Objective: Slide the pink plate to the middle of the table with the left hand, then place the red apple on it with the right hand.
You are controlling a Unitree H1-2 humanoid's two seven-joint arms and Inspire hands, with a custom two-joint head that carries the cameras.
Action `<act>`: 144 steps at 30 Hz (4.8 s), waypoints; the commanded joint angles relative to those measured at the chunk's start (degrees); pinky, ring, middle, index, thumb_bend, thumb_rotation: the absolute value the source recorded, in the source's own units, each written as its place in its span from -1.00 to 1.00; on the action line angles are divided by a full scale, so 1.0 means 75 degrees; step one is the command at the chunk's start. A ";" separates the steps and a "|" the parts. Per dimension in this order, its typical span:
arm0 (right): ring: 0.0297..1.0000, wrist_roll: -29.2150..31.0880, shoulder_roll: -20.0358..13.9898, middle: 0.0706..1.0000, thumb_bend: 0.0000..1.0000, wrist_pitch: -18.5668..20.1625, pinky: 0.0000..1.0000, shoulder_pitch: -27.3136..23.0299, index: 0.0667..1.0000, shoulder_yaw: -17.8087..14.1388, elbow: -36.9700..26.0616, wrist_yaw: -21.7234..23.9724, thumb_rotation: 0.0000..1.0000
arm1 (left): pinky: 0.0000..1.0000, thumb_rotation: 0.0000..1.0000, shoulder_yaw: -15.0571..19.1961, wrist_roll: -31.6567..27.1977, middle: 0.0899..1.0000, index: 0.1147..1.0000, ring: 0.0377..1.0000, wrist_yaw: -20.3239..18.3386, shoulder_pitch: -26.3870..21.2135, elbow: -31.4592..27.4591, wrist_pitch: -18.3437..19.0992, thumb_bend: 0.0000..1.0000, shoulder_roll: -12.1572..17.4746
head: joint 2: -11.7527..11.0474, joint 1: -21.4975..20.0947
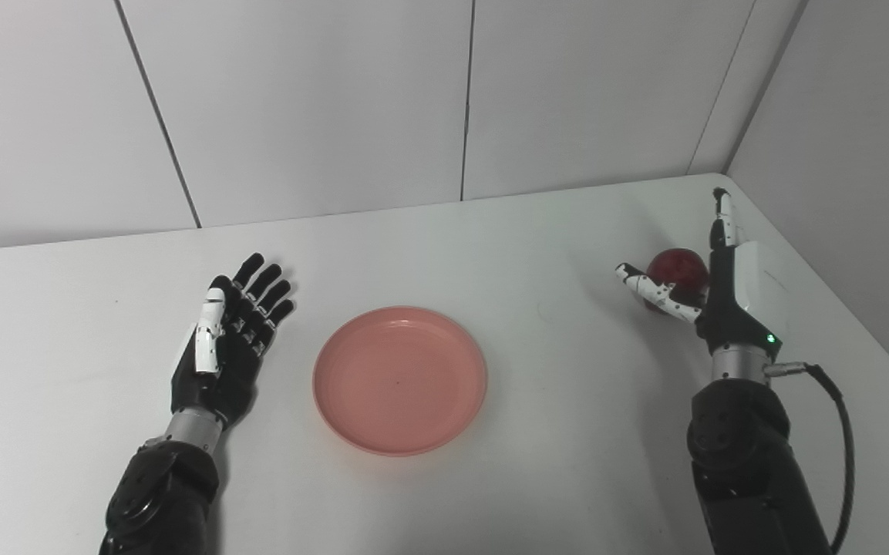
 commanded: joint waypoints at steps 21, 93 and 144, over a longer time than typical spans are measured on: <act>0.74 0.0489 -0.0505 0.85 1.00 -0.0190 0.46 -0.0668 0.92 -0.0141 0.0901 -0.0535 0.04 | 0.87 1.00 0.0039 0.0081 0.82 0.77 0.83 0.0150 0.0391 0.0390 0.0460 -0.35 0.0155 | 0.0006 -0.0040; -0.03 0.2297 -0.0783 -0.01 0.03 -0.1452 -0.14 -0.1242 -0.10 -0.0174 0.2749 -0.1427 -0.74 | 0.85 1.00 -0.0033 0.0006 0.81 0.76 0.83 0.0119 0.0510 0.0235 0.0524 -0.33 0.0253 | 0.0167 0.0185; -0.16 0.1452 0.0483 -0.08 0.03 -0.1401 -0.27 -0.1908 -0.10 0.2374 -0.0324 0.0594 -0.74 | 0.80 1.00 -0.0239 0.0411 0.77 0.71 0.79 0.0773 0.0739 -0.0204 0.0469 -0.30 -0.0489 | 0.0091 0.2362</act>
